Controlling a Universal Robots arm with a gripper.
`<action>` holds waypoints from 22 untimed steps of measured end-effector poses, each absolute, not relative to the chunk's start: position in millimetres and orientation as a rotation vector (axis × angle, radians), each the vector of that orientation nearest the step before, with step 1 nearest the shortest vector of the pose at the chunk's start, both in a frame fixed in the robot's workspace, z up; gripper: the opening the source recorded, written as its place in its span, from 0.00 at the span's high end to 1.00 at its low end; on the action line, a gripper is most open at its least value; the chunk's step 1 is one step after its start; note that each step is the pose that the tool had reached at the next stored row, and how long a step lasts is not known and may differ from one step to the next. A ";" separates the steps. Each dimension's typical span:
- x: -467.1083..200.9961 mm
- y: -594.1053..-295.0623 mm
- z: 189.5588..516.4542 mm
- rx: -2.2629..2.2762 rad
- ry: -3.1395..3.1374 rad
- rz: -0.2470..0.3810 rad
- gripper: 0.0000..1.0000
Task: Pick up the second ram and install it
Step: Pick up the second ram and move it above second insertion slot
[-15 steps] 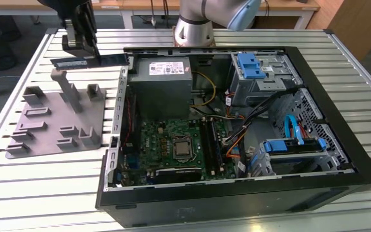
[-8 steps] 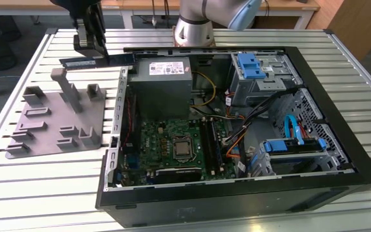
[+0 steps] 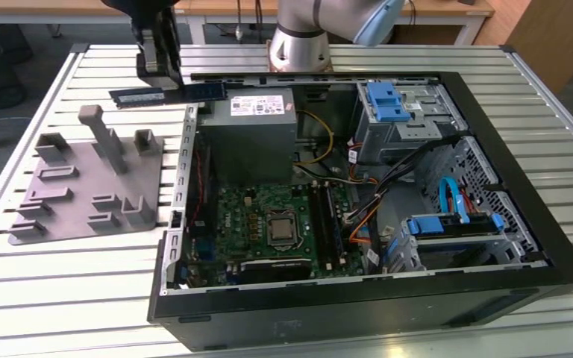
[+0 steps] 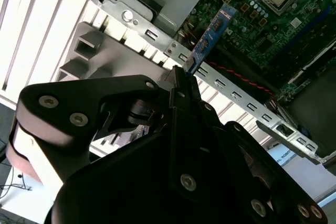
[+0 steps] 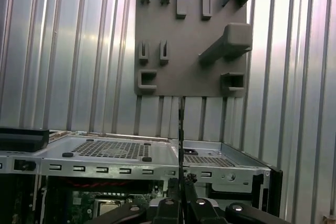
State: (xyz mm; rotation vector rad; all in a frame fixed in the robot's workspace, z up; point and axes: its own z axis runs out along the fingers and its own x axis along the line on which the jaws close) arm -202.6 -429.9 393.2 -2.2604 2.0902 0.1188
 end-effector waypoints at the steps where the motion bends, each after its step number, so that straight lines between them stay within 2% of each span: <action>1: -200.5 -429.9 393.2 -2.260 2.090 0.119 0.86; 22: -158.5 -429.9 392.9 -2.260 2.090 0.119 0.86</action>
